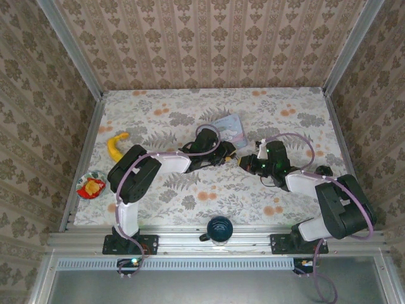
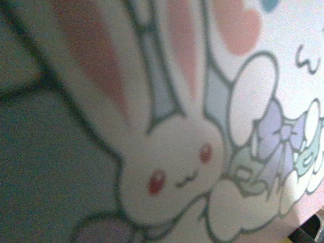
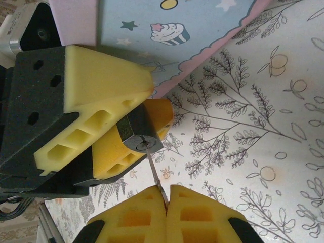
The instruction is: Unlock the padlock with the key
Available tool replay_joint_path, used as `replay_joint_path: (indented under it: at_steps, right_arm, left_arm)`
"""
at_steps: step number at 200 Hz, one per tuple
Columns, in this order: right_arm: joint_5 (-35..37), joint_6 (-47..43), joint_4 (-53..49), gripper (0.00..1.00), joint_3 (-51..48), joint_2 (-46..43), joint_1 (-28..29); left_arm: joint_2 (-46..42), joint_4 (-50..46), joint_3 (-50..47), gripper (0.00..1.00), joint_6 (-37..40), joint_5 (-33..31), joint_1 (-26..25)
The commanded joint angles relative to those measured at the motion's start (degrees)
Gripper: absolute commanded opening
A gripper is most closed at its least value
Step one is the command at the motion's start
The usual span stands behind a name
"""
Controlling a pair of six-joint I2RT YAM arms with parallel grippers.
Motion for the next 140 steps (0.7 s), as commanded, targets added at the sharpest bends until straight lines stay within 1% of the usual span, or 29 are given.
replay_joint_path:
  at_steps: [1,32,56,78,97,121,140]
  right_arm:
    - [6.1,2.1,1.83,0.0,-0.89,-0.6,0.78]
    - [6.49,-0.24,1.43,0.0,-0.48,-0.96,2.34]
    - [9.05,-2.75,-1.72,0.0,0.16,-1.67,3.02]
    - [10.43,-2.49,-2.21,0.0,0.15,-1.68,3.02]
    - [10.6,-1.27,-3.23,0.0,1.27,-1.32,2.91]
    - [7.46,0.68,-0.31,0.0,2.09,1.87,2.58]
    - [6.95,2.44,3.71,0.0,1.44,3.65,2.58]
  left_arm:
    - [-0.1,-10.38,-2.83,0.0,-5.23,8.63,-1.98]
    - [-0.45,-13.88,-2.15,0.0,-5.02,9.79,-2.5]
    - [-0.89,-18.23,0.0,0.0,-3.28,9.88,-2.45]
    - [-0.9,-21.95,2.4,0.0,-1.5,9.81,-2.56]
    - [-0.89,-23.38,3.36,0.0,-1.25,9.67,-2.59]
    - [-1.07,-25.24,4.03,0.0,-0.92,9.1,-2.67]
    - [-1.07,-26.52,4.53,0.0,-0.62,8.22,-2.67]
